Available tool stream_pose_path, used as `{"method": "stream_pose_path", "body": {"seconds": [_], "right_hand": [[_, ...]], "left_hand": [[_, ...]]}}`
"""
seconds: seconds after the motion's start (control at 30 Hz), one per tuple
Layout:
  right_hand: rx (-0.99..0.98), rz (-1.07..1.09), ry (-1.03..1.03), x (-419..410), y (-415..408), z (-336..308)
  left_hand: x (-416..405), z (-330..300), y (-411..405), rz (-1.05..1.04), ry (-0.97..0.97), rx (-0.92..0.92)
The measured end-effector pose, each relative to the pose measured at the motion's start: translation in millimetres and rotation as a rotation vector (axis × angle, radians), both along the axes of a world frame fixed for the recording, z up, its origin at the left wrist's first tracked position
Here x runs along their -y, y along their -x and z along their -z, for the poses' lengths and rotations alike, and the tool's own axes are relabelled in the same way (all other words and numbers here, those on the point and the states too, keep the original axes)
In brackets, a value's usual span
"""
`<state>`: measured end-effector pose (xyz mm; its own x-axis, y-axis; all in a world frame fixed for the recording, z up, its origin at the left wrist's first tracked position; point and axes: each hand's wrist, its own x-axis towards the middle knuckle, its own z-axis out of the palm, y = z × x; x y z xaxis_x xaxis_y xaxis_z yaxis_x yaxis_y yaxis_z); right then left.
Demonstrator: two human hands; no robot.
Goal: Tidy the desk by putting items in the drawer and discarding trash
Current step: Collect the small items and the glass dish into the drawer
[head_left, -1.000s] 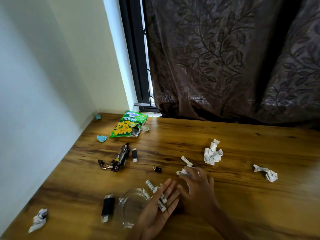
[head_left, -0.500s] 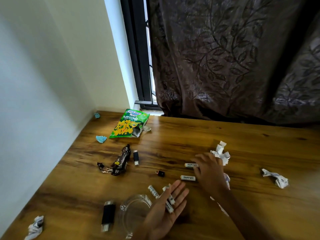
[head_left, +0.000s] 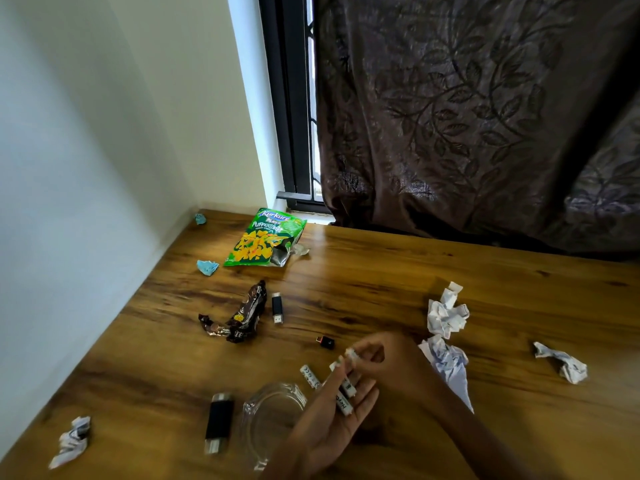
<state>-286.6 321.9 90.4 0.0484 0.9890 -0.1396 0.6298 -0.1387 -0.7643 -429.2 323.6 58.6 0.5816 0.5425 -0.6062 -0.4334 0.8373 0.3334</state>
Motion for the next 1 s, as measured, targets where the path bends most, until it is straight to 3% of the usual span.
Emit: {"method": "stream_pose_path", "body": {"seconds": [0.17, 0.3, 0.4, 0.53, 0.6, 0.8, 1.0], "right_hand": [[-0.027, 0.03, -0.057, 3.7, 8.5, -0.6], [0.257, 0.115, -0.129, -8.6, -12.0, 11.6], [0.502, 0.006, 0.012, -9.1, -20.5, 29.0], [0.612, -0.006, -0.01, -1.5, -16.1, 41.4], [0.53, 0.032, -0.026, -0.8, -12.9, 39.9], [-0.02, 0.124, -0.115, 11.0, 21.7, -7.1], [-0.012, -0.115, -0.118, 30.2, 70.7, -20.4]], "left_hand": [[-0.3, -2.2, 2.5, -0.036, -0.014, -0.011], [-0.5, -7.1, 12.5, -0.006, -0.097, 0.008], [1.2, -8.7, 20.6, -0.013, -0.103, 0.006], [6.0, -13.3, 31.2, -0.042, -0.117, 0.035], [8.2, -15.4, 36.0, -0.056, -0.131, 0.04], [18.3, -17.2, 48.6, -0.117, -0.142, 0.006], [32.8, -24.9, 59.2, -0.19, -0.106, 0.008]]}}
